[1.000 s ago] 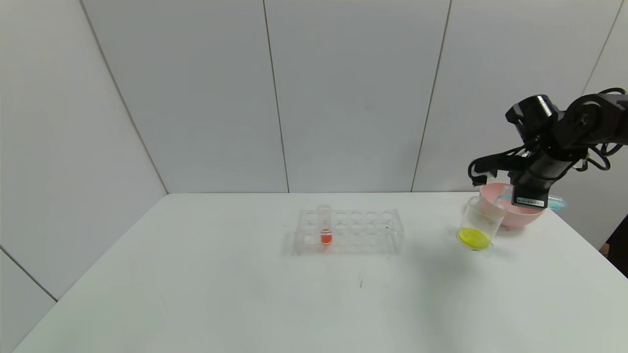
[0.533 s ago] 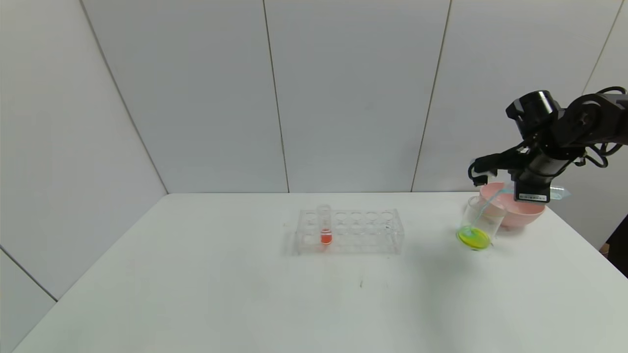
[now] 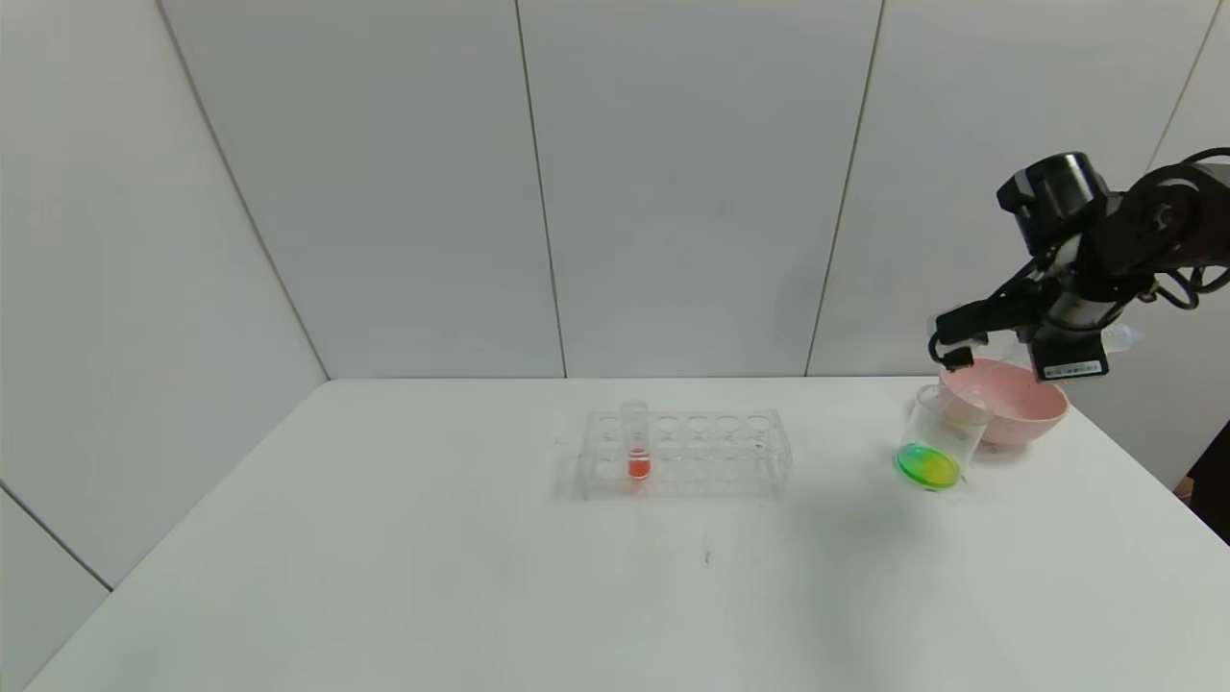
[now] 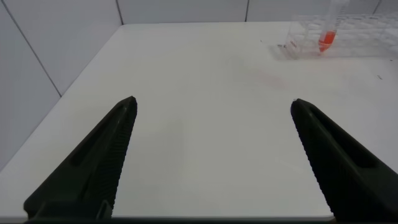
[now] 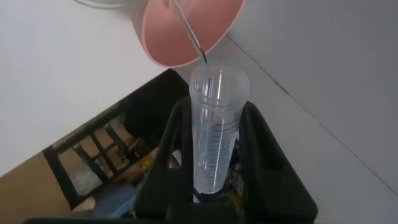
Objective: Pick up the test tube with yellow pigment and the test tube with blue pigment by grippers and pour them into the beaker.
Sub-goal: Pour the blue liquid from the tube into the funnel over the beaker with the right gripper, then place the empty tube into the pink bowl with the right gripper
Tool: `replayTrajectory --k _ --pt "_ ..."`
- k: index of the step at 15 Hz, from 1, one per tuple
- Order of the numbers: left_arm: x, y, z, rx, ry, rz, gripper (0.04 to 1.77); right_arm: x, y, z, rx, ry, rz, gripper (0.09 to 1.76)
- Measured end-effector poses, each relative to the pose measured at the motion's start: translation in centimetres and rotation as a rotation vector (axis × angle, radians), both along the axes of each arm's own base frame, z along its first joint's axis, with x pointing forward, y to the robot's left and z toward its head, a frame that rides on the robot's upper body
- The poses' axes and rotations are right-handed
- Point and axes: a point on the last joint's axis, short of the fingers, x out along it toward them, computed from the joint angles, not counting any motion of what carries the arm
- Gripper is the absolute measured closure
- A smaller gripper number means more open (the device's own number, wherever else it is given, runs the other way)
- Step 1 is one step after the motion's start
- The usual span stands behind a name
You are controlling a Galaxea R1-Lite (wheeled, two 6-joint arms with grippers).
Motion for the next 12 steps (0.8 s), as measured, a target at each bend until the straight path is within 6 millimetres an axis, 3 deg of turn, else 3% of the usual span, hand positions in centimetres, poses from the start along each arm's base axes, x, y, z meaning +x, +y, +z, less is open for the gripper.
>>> replayTrajectory --k 7,12 --pt "0.0 0.0 0.0 0.0 0.0 0.0 0.05 -0.5 0.8 1.1 0.003 -0.031 0.058 1.36" --pt "0.0 0.0 0.0 0.0 0.0 0.0 0.05 -0.6 -0.6 1.4 0.386 -0.087 0.124 1.36"
